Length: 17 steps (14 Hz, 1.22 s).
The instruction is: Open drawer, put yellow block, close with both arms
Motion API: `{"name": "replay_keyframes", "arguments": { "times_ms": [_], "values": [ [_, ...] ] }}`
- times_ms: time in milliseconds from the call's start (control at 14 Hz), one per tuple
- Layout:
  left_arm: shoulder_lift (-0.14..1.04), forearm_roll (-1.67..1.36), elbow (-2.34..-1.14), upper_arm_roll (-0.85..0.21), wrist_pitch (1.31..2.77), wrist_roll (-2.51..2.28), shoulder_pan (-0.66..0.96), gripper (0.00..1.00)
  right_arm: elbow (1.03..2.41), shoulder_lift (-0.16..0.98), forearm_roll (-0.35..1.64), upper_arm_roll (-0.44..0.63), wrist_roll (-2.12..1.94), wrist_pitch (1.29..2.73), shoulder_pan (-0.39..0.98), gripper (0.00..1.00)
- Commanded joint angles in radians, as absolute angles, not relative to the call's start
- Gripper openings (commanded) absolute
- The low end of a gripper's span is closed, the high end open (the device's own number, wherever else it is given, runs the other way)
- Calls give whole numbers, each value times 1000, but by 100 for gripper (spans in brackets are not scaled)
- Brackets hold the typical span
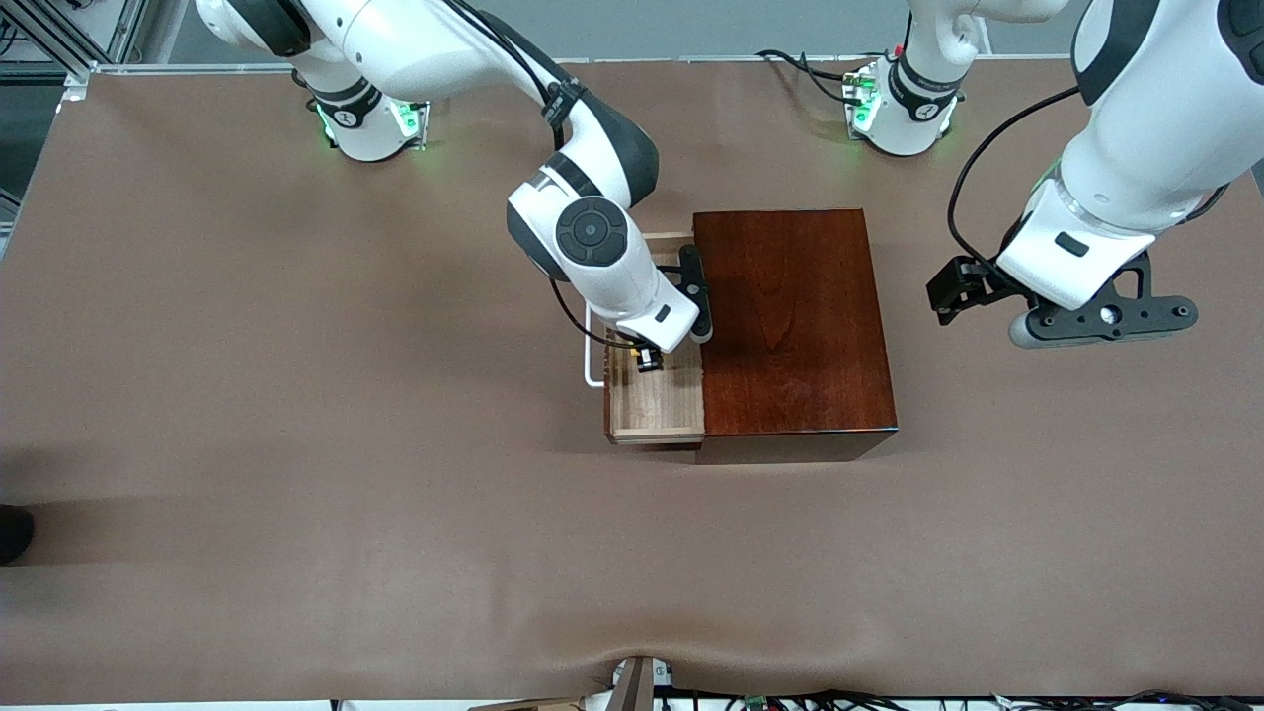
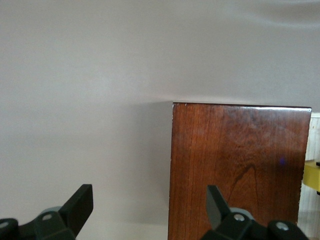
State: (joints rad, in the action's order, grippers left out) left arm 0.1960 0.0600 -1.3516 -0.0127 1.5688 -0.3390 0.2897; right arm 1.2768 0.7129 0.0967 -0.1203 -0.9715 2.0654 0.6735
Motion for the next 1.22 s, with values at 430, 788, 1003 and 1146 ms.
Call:
{"name": "replay_keyframes", "arguments": {
  "times_ms": [430, 788, 1003, 1146],
  "values": [
    [173, 21, -1373, -60, 1563, -345, 302, 100, 1250, 669, 103, -117, -973, 2037, 669, 100],
    [189, 34, -1370, -193, 1563, -523, 316, 100, 1252, 609, 104, -115, -991, 1959, 625, 100],
    [210, 34, -1368, -216, 1568, -649, 383, 100, 1269, 568, 103, -112, -991, 1944, 545, 100],
    [242, 35, -1353, -216, 1594, -719, 444, 100, 1298, 532, 103, -110, -991, 1944, 485, 100]
  ]
}}
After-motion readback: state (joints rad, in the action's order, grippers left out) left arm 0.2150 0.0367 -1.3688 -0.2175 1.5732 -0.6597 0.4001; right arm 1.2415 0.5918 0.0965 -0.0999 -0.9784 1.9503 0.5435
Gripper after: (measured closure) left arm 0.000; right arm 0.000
